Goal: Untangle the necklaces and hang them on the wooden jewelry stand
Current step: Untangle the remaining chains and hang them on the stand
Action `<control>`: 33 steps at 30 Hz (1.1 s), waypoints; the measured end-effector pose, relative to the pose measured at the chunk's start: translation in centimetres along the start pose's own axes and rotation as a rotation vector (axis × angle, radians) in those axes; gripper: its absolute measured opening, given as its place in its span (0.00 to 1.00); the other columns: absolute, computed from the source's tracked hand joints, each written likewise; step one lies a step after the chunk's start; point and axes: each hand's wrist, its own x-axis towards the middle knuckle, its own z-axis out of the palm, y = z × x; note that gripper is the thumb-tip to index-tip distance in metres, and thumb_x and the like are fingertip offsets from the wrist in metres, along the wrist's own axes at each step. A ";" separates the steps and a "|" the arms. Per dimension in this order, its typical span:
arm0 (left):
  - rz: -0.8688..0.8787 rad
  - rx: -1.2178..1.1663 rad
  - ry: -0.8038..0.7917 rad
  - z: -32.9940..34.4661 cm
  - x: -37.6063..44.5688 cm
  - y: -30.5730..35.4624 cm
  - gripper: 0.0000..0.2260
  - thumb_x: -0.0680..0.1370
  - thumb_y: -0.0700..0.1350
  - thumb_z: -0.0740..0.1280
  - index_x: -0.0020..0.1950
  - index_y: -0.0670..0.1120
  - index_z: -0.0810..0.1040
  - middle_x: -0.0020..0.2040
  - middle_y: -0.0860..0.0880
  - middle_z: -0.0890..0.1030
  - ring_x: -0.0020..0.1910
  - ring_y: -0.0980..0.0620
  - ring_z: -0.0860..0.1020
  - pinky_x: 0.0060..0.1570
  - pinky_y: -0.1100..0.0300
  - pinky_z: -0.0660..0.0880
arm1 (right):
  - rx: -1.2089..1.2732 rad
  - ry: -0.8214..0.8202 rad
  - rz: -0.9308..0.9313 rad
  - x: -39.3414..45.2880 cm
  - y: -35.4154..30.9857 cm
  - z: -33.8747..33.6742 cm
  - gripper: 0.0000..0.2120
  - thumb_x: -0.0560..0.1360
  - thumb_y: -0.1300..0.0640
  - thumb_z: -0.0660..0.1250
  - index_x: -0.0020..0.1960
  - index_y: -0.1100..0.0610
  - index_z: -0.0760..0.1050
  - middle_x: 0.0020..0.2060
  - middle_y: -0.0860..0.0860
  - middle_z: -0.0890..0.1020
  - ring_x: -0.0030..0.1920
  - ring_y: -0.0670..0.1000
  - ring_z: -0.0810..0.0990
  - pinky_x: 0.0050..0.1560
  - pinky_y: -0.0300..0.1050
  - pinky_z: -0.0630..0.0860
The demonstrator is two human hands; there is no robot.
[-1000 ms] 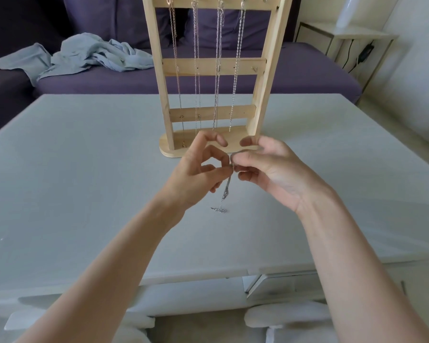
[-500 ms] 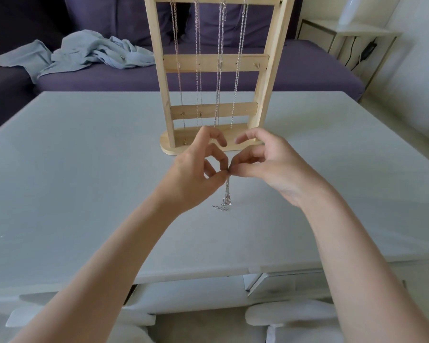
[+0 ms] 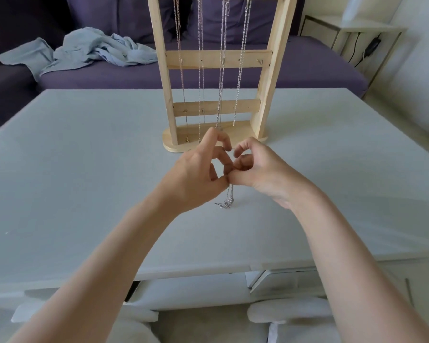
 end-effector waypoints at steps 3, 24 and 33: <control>0.017 -0.052 0.022 0.1 0.0 -0.3 0.20 0.70 0.30 0.67 0.49 0.51 0.62 0.37 0.62 0.75 0.25 0.57 0.72 0.31 0.67 0.68 | 0.028 0.042 0.002 0.1 -0.1 0.0 0.15 0.69 0.67 0.67 0.46 0.52 0.65 0.32 0.46 0.77 0.35 0.45 0.74 0.47 0.41 0.69; -0.272 -0.945 0.272 0.2 0.7 0.5 0.11 0.78 0.33 0.61 0.46 0.48 0.64 0.35 0.53 0.74 0.38 0.55 0.78 0.40 0.64 0.75 | 0.183 0.206 -0.223 0.1 -0.6 0.5 0.08 0.73 0.64 0.69 0.39 0.53 0.82 0.33 0.45 0.82 0.35 0.42 0.76 0.38 0.35 0.73; -0.223 -0.470 0.226 0.0 0.6 0.1 0.14 0.73 0.29 0.64 0.46 0.47 0.66 0.39 0.50 0.73 0.35 0.57 0.72 0.39 0.65 0.71 | -0.103 0.126 -0.140 -0.1 -0.9 -0.1 0.07 0.71 0.63 0.70 0.35 0.54 0.78 0.31 0.50 0.77 0.28 0.43 0.70 0.34 0.35 0.69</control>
